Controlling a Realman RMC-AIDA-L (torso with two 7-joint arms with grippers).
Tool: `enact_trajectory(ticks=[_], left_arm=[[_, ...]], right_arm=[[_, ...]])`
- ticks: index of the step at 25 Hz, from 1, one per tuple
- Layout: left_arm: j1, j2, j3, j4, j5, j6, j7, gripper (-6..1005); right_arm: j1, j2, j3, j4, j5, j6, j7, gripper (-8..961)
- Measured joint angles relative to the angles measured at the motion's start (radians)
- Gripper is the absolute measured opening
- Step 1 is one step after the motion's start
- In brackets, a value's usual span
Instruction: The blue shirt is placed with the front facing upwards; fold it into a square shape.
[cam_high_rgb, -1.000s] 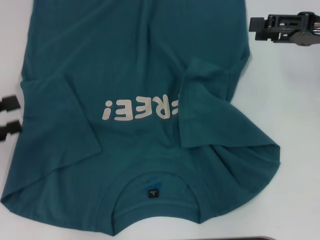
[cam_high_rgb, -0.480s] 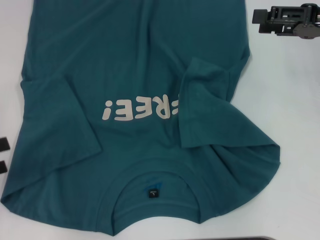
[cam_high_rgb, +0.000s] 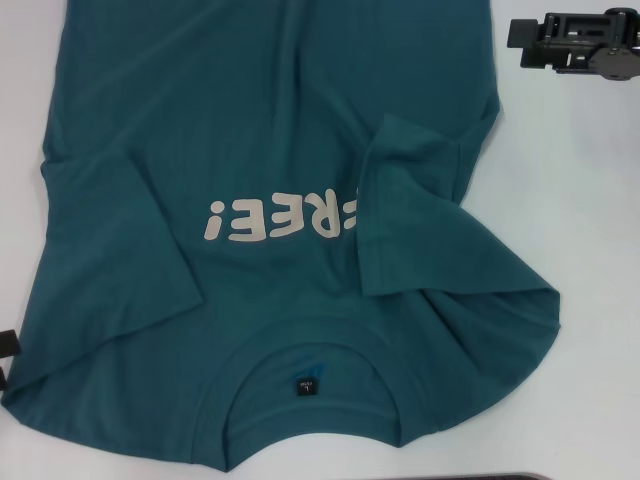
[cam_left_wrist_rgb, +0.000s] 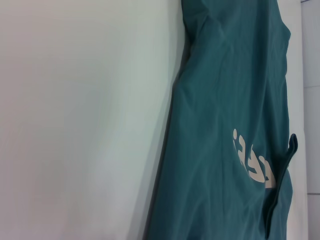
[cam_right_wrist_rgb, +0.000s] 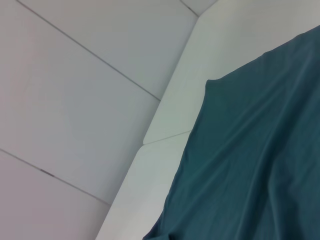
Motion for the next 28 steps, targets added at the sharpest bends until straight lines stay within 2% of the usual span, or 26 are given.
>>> enact_trajectory(ticks=[14,28], left_arm=[[0.012,-0.001,-0.014,-0.01,0.004,-0.039,-0.079,798],[0.005,-0.006,-0.004,-0.001,0.03,-0.073,-0.084,794]], right_arm=[[-0.003,-0.004,-0.006,0.004,-0.013,0.019,0.001,745],[0.006,-0.004,0.001,0.004,-0.014,0.02,0.001,745]])
